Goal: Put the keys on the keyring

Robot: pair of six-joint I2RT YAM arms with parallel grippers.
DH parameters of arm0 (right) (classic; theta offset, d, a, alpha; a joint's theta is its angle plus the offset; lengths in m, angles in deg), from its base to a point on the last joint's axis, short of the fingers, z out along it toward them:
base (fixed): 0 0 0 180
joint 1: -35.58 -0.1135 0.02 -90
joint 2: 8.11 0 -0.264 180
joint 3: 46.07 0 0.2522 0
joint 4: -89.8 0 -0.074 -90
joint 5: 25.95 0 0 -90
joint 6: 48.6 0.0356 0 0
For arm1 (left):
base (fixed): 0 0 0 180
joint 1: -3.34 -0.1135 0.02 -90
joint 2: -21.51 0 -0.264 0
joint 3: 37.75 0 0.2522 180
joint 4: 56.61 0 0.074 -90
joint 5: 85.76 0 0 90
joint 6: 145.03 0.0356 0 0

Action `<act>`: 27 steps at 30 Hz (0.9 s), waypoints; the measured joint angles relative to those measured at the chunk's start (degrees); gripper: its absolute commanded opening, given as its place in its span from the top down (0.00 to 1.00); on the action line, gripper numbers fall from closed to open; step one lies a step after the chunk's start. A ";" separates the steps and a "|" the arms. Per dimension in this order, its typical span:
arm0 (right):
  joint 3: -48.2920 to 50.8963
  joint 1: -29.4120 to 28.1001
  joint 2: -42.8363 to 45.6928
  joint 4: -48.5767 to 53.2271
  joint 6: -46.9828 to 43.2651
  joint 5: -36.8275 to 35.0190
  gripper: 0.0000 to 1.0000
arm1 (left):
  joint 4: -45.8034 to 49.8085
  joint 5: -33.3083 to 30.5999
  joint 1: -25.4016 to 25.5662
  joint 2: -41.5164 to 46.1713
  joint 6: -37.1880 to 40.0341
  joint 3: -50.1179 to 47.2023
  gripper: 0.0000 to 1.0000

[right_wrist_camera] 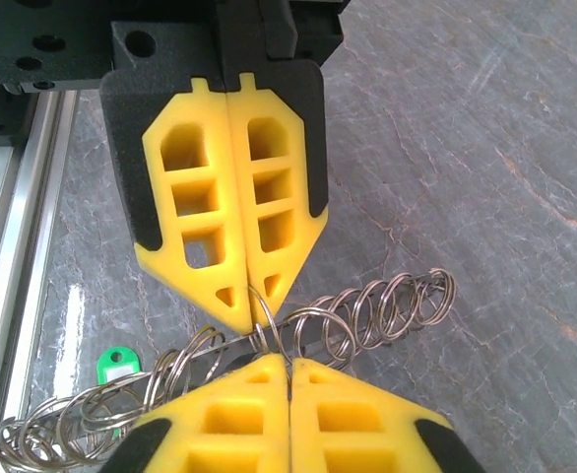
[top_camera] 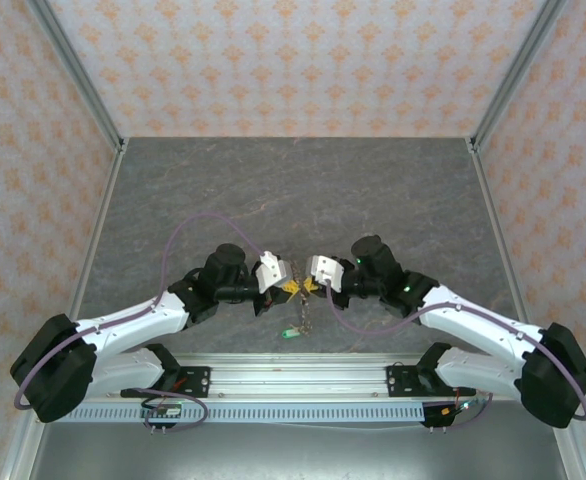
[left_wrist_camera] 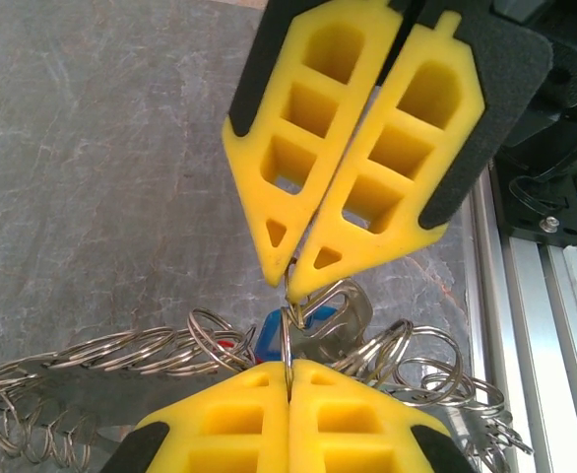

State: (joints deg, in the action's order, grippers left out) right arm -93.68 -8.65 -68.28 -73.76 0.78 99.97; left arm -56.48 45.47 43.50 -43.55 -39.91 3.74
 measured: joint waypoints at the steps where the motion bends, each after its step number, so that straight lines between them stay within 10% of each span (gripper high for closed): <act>1: 0.55 0.04 0.28 -0.26 0.72 -0.35 0.86 | 0.04 0.35 -0.02 0.00 0.00 0.00 1.00; 27: 8.46 0.66 8.04 -9.68 7.39 5.42 0.83 | 3.21 8.33 -0.02 2.80 3.28 0.94 1.00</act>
State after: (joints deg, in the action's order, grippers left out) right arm -85.22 -7.99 -60.23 -83.45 8.16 105.39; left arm -53.27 53.80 43.48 -40.75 -36.63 4.68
